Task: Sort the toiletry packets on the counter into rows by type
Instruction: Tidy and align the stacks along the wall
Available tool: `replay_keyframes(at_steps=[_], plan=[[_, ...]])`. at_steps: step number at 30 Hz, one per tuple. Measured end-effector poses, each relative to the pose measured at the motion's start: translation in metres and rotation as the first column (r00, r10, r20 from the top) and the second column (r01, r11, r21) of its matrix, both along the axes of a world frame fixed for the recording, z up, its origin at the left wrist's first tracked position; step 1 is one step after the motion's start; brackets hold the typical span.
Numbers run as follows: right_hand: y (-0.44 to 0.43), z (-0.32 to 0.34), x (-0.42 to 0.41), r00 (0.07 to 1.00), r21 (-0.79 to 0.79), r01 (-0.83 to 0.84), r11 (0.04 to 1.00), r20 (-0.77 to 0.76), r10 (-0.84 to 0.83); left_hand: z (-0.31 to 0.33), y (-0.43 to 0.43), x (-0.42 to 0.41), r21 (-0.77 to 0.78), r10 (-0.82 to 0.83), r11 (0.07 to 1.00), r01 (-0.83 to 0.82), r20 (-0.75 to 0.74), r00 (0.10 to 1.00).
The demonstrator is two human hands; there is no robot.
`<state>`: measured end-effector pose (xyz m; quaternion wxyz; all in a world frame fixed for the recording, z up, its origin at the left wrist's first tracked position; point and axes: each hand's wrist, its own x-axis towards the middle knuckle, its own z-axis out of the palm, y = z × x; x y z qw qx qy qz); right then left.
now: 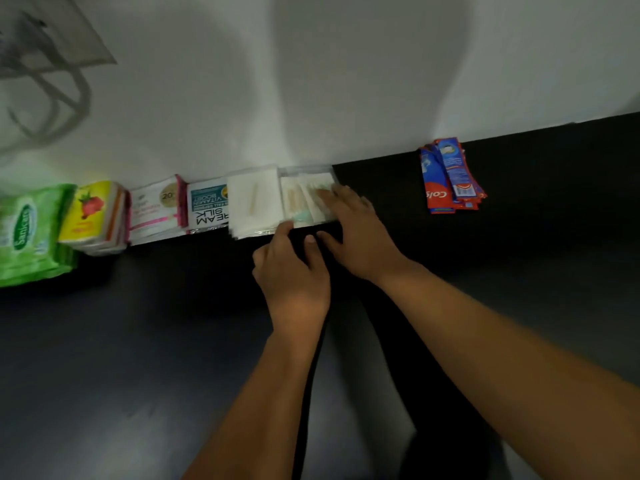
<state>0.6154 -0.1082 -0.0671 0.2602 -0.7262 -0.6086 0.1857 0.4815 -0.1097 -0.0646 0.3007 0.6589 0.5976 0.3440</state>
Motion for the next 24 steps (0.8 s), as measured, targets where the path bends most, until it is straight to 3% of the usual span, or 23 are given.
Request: replay_keyframes(at_steps=[5, 13, 18, 24], plan=[[0.009, -0.008, -0.002, 0.992, 0.040, 0.034, 0.999, 0.118, -0.039, -0.004, 0.002, -0.001, -0.049, -0.003, 0.999, 0.003, 0.005, 1.000], [0.000, -0.008, -0.008, 0.997, 0.029, 0.076, 0.997, -0.020, -0.076, -0.005, 0.000, -0.001, -0.006, -0.010, 1.000, 0.010, -0.030, 1.000], [0.003, -0.007, -0.008, 0.981, 0.051, -0.007, 0.999, 0.194, -0.003, -0.007, 0.000, -0.001, 0.001, 0.004, 1.000, -0.004, -0.010, 1.000], [0.009, -0.007, -0.010, 0.929, -0.060, -0.069, 0.996, 0.360, 0.086, -0.007, -0.004, 0.003, -0.015, 0.035, 0.999, -0.036, -0.031, 0.999]])
